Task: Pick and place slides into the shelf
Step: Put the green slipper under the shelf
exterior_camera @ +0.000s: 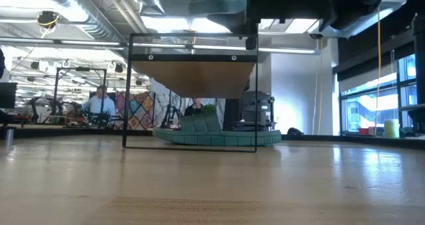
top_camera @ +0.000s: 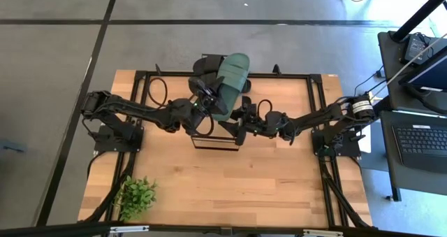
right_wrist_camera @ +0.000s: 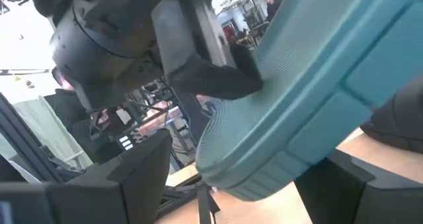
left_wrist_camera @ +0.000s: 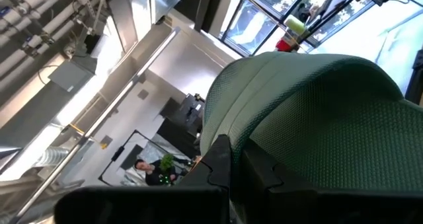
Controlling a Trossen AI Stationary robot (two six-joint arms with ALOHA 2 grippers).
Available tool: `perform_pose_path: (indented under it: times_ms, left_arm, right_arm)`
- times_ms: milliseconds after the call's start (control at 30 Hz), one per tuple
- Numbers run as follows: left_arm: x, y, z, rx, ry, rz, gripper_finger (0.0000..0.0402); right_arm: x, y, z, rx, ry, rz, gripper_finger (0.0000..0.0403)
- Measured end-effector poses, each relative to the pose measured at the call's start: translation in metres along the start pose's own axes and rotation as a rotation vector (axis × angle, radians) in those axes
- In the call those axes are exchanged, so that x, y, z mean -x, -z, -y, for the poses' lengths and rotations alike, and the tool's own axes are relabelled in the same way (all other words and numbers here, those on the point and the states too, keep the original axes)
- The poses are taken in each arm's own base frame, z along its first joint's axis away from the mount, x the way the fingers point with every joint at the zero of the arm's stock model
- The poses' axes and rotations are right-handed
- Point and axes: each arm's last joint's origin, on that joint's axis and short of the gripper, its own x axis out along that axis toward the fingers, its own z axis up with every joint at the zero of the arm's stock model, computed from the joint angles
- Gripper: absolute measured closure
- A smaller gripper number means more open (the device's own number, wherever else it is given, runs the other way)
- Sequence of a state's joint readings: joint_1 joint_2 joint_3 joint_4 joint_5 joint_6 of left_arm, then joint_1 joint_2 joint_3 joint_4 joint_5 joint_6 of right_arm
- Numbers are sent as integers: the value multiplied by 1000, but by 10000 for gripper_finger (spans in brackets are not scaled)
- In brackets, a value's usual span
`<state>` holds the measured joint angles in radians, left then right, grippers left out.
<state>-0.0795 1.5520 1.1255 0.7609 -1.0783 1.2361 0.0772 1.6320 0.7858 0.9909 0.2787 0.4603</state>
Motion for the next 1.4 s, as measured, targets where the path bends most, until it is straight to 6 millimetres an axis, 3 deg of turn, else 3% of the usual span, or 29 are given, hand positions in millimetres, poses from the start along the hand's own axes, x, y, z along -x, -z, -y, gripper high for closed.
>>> perform_pose_path:
  times_ms: [133, 500, 833, 1067, 1400]
  left_arm:
    - [0, 0, 0, -2, -1, -4, 399]
    - [6, -3, 0, 8, 5, 7, 399]
    - [9, -4, 1, 5, 7, -10, 399]
    - [10, -4, 2, -6, 10, -10, 366]
    - [14, -7, 3, -11, 20, -5, 318]
  right_arm:
    - [-2, 4, 1, 6, 9, -18, 145]
    - [-2, 5, 2, 104, 12, -30, 276]
    - [-2, 3, 1, 92, 4, -18, 251]
    - [-2, 5, 2, 109, 17, -31, 300]
    - [-2, 5, 2, 110, 17, -33, 305]
